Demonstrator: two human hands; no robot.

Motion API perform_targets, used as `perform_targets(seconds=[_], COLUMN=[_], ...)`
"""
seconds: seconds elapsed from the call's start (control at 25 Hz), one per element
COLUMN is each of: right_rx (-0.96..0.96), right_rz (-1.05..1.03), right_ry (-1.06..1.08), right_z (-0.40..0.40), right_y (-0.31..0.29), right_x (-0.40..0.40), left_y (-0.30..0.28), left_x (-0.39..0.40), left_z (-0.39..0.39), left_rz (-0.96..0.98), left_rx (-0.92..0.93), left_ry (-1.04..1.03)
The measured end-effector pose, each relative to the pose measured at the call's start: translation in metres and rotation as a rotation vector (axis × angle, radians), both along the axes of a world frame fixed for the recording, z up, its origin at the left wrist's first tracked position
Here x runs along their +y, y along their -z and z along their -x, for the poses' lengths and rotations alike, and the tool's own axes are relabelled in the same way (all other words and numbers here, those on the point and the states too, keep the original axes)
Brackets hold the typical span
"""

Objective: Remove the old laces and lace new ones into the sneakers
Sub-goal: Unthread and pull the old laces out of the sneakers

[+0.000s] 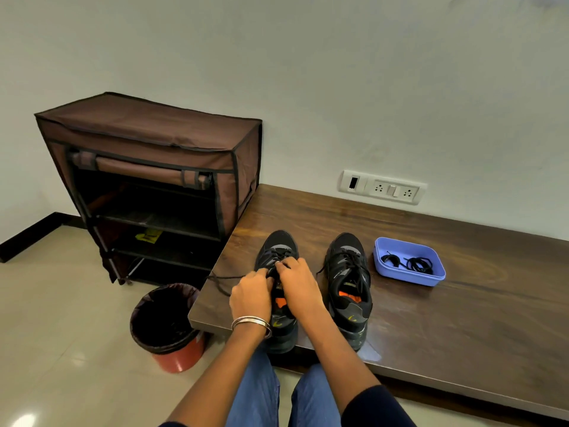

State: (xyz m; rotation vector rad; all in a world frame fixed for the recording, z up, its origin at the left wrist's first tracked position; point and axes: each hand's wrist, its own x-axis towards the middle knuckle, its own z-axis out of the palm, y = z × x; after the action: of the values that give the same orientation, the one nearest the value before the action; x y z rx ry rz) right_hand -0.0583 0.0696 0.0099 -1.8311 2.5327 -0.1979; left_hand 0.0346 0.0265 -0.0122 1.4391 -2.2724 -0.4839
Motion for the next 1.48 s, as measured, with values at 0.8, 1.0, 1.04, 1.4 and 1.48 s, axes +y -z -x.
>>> perform_targets(seconds=[0.8,1.0,1.04,1.4,1.48], right_rx=[-0.667,0.09,0.119,-1.147,-1.405], right_rz=[0.486,-0.009,0.014,0.967,1.074], right_ry=[0.575,0.23,0.224,0.5,0.753], right_z=[-0.005,-0.026,-0.023,0.005,0.013], right_y=[-0.017,-0.03,-0.029,-0.038,-0.043], right_x=[-0.007,-0.012,-0.011,0.02,0.027], left_y=[0.006,0.009,0.009,-0.003,-0.003], left_x=[-0.006,-0.006,-0.006,-0.004,-0.002], left_z=[-0.004,-0.006,-0.006,-0.005,-0.006], left_rz=[-0.085,-0.101,-0.104,-0.116,-0.122], left_rx=[0.131,0.15,0.154,0.145,0.153], left_ry=[-0.06,-0.058,-0.052,-0.063,-0.06])
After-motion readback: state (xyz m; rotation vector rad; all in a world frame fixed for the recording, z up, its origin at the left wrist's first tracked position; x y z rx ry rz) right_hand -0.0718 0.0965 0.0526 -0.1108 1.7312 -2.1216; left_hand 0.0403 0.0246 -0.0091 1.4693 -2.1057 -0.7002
